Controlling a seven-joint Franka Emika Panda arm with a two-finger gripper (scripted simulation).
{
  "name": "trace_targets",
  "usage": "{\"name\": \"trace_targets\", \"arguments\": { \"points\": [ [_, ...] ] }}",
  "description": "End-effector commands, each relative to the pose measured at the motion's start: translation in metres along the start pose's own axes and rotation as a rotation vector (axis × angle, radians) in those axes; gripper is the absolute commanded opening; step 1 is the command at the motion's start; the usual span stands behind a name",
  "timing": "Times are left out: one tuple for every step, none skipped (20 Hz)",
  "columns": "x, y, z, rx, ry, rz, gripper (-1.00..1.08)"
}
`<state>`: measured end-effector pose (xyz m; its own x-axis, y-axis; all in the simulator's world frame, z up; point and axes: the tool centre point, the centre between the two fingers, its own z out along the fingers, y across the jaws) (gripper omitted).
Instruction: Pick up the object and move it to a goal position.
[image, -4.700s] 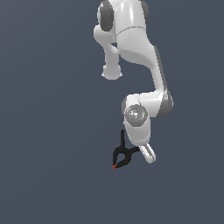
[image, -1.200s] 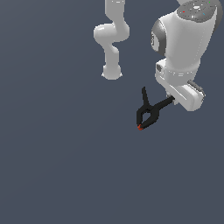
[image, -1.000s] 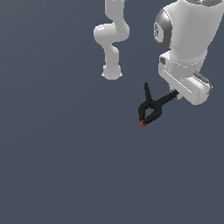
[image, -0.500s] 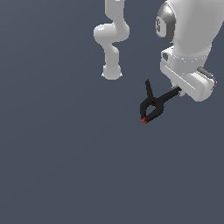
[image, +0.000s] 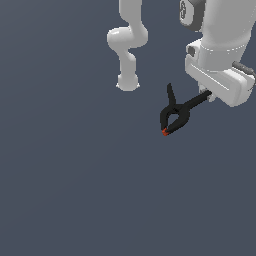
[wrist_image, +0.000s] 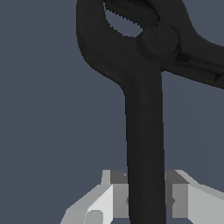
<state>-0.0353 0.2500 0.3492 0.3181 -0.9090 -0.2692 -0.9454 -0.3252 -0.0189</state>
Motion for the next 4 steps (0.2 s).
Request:
{"name": "trace_targets", "arguments": {
  "points": [
    [-0.001,-0.0007,-0.0071,0.002,0.0,-0.001,-1.0],
    [-0.0011,-0.001,-0.0077,0.002,0.0,-0.001,-1.0],
    [-0.0012,-0.0014,-0.0077,0.002,0.0,-0.001,-1.0],
    [-0.0012,-0.0016,-0.0076,0.002,0.0,-0.001,-1.0]
  ]
}}
